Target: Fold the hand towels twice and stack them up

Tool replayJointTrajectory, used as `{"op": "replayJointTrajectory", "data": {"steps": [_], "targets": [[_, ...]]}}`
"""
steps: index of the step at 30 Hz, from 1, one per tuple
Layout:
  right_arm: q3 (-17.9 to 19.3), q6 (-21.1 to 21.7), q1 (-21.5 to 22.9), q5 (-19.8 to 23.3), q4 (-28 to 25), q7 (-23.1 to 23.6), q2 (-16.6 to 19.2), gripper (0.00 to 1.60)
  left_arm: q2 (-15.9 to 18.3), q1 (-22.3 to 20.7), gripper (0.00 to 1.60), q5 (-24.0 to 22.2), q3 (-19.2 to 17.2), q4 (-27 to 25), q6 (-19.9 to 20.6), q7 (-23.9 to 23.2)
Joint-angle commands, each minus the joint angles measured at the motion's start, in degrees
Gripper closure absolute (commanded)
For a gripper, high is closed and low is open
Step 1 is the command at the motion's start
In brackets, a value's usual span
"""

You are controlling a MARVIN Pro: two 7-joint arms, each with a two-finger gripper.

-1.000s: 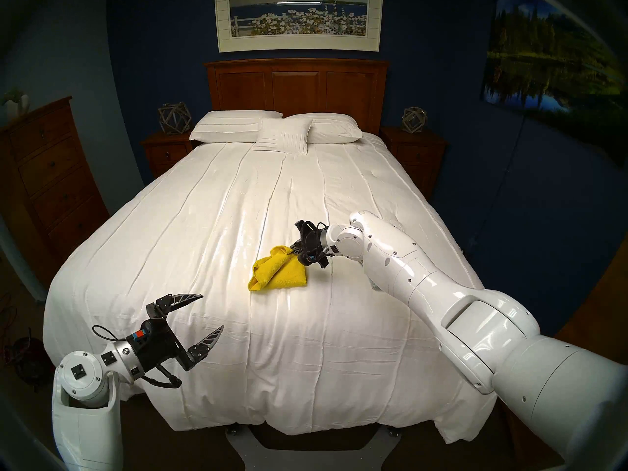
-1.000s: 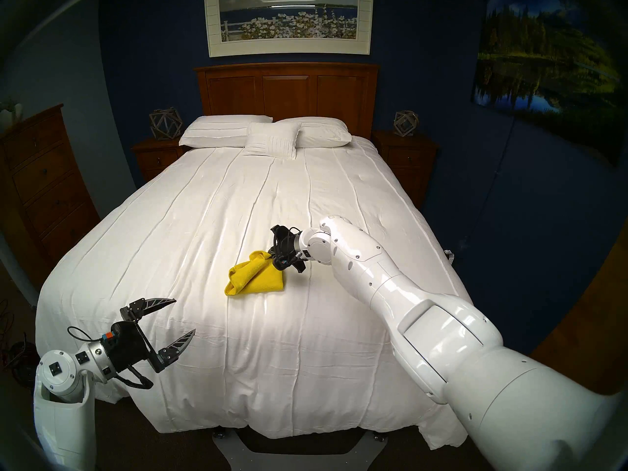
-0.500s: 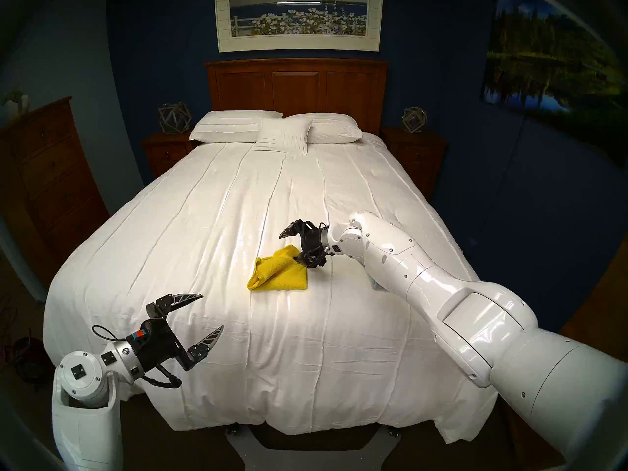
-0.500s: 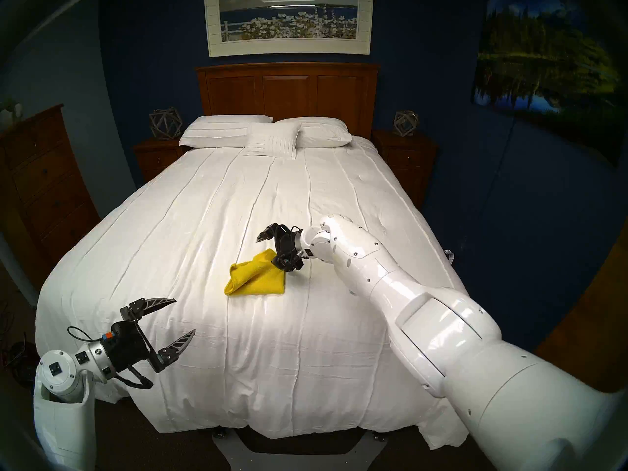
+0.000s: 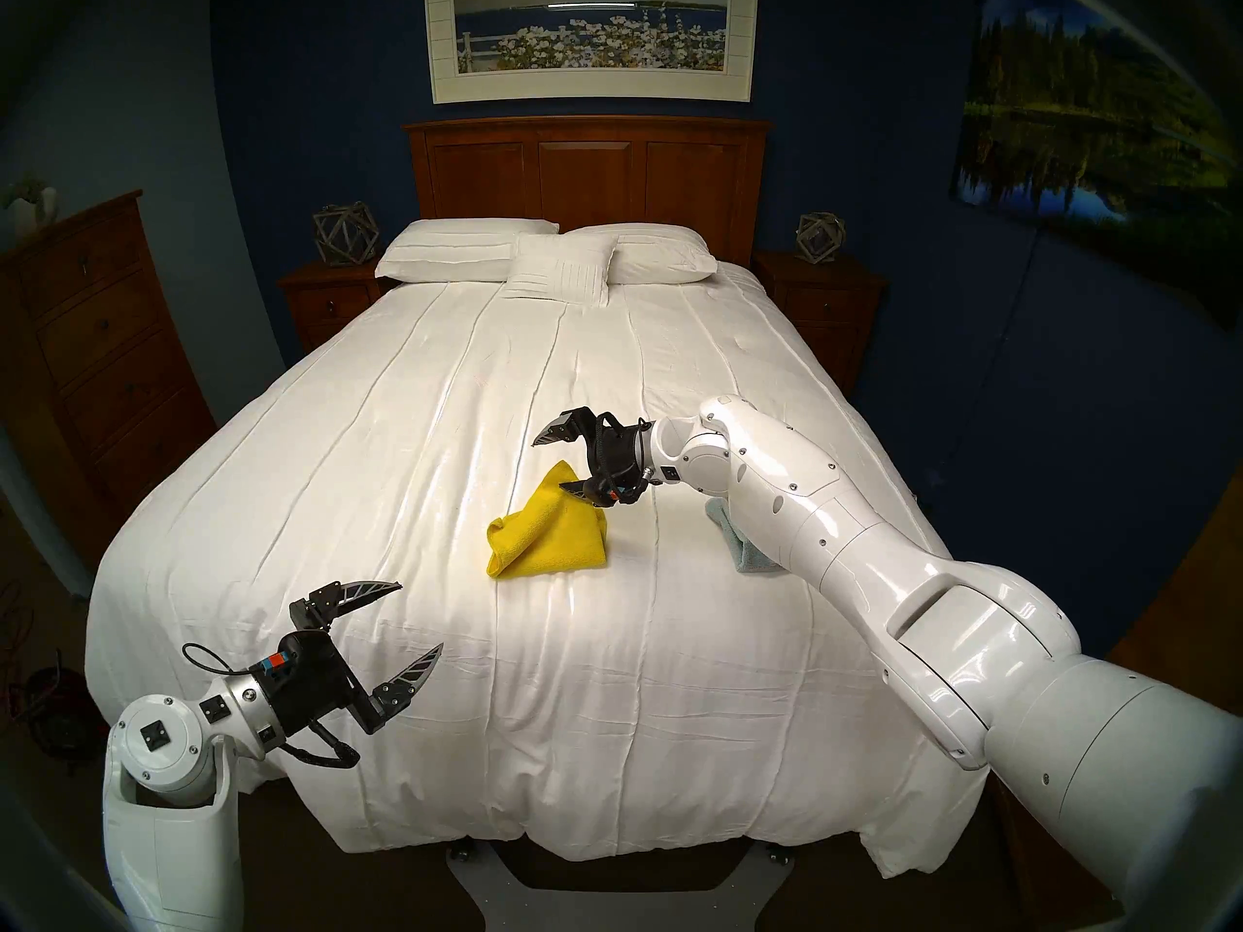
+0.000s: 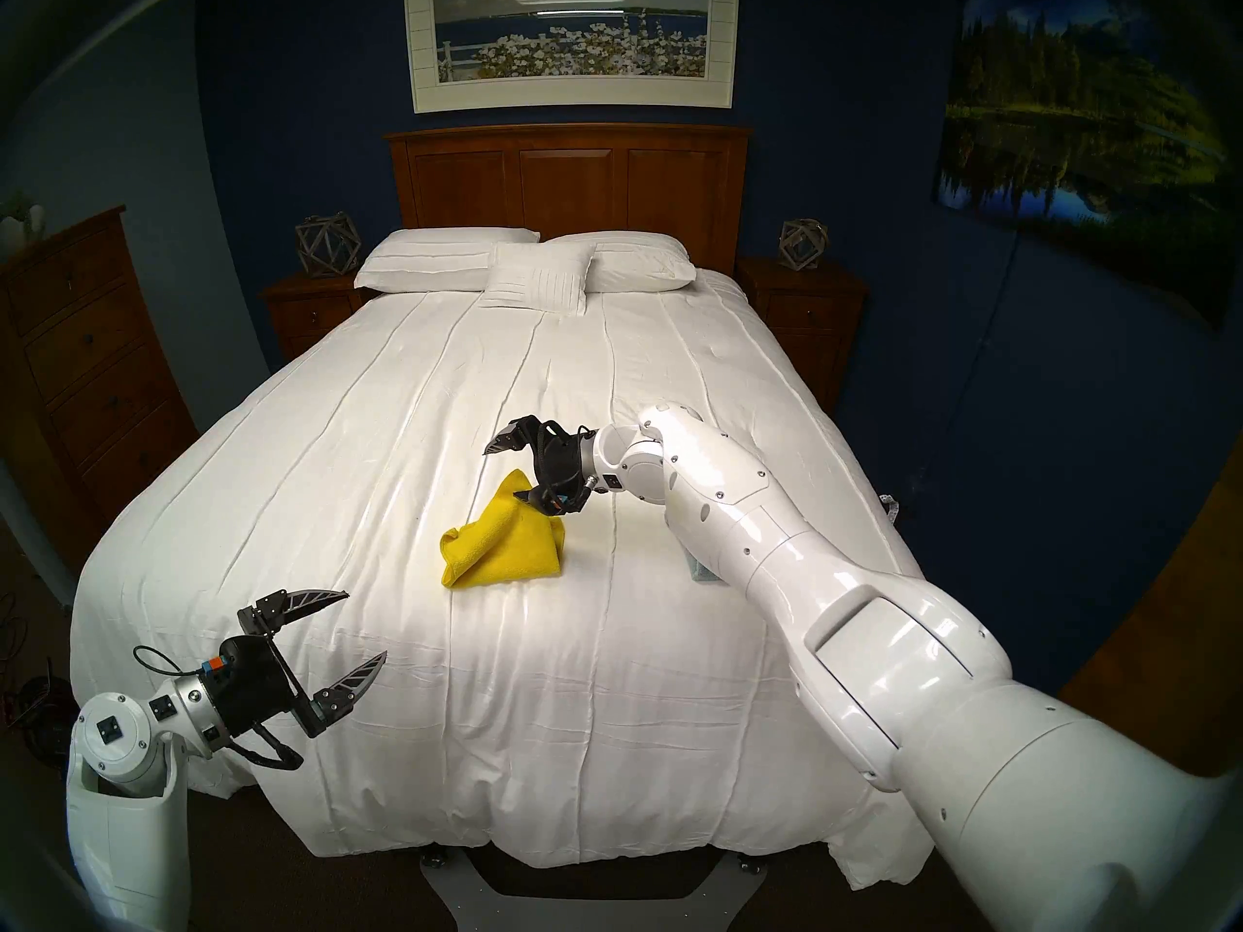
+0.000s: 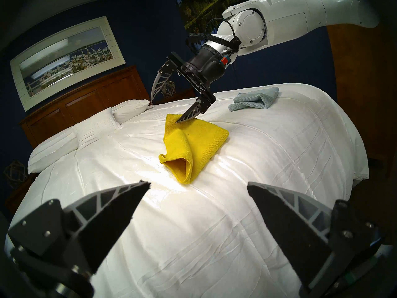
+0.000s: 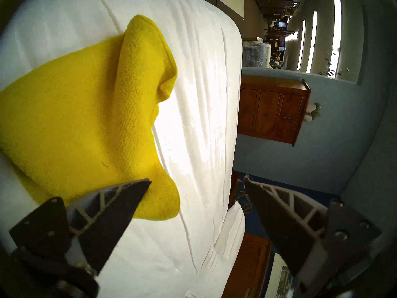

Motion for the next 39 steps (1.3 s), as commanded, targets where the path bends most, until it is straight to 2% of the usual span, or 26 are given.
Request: {"op": "replayJointTrajectory", "data": {"steps": [1, 3, 6, 8, 9, 11, 12, 14, 15, 17, 18, 20, 23, 29, 33, 35, 39], "targets": [[-0.67, 1.23, 0.16, 0.01, -2.77, 4.87, -0.44, 0.00, -0.13, 0.17, 0.00, -0.41, -0.09, -0.97, 0.26, -0.16], [-1.38, 1.98, 0.01, -1.48, -3.05, 5.44, 0.01, 0.00, -0.13, 0.18, 0.00, -0.41, -0.09, -0.98, 0.27, -0.16], [-0.72, 2.59, -0.79, -1.00, -2.77, 5.33, 0.84, 0.00, -0.13, 0.18, 0.00, -0.42, -0.09, -0.99, 0.29, -0.17], [1.50, 2.90, -1.58, 2.09, -1.54, 6.28, 0.86, 0.00, -0.13, 0.17, 0.00, -0.41, -0.09, -0.97, 0.27, -0.16], [1.55, 2.97, -1.53, 2.10, -0.96, 6.78, 1.05, 0.00, -0.13, 0.17, 0.00, -0.40, -0.09, -0.96, 0.26, -0.16], [1.75, -0.10, -1.47, 3.45, -0.88, 7.98, 2.07, 0.00, -0.13, 0.16, 0.00, -0.40, -0.08, -0.96, 0.26, -0.16], [1.12, -2.48, -0.83, 4.40, -1.78, 11.98, 2.76, 0.00, -0.13, 0.16, 0.00, -0.40, -0.08, -0.95, 0.25, -0.16], [-0.21, -4.75, -0.65, 3.84, -4.40, 13.37, 4.57, 0.00, -0.12, 0.14, 0.00, -0.38, -0.07, -0.92, 0.23, -0.16], [-1.67, -4.11, -0.14, 3.96, -4.91, 13.63, 5.30, 0.00, -0.12, 0.13, 0.00, -0.37, -0.07, -0.90, 0.21, -0.15], [-0.99, -6.72, 0.16, 4.24, -6.29, 17.32, 6.07, 0.00, -0.11, 0.12, 0.00, -0.36, -0.06, -0.88, 0.20, -0.15], [-1.46, -6.41, 0.39, 3.85, -6.86, 17.06, 6.66, 0.00, -0.11, 0.11, 0.00, -0.36, -0.06, -0.88, 0.20, -0.15], [-1.60, -7.33, 0.66, 3.75, -8.08, 20.26, 7.38, 0.00, -0.11, 0.12, 0.00, -0.36, -0.06, -0.88, 0.20, -0.15], [-1.37, -7.31, 0.50, 4.17, -9.23, 22.23, 8.01, 0.00, -0.12, 0.13, 0.00, -0.38, -0.07, -0.91, 0.22, -0.16], [-0.21, -12.23, -0.43, 8.78, -12.78, 25.30, 10.49, 0.00, -0.12, 0.13, 0.00, -0.38, -0.07, -0.91, 0.22, -0.16], [0.36, -12.66, -1.79, 11.83, -14.39, 27.07, 10.54, 0.00, -0.13, 0.16, 0.00, -0.40, -0.08, -0.95, 0.26, -0.17], [-0.69, -12.47, -1.55, 11.63, -14.02, 28.73, 9.64, 0.00, -0.13, 0.16, 0.00, -0.40, -0.09, -0.96, 0.27, -0.17], [-1.70, -11.87, -1.27, 9.39, -10.92, 27.49, 6.82, 0.00, -0.13, 0.15, 0.00, -0.39, -0.08, -0.94, 0.25, -0.17]]}}
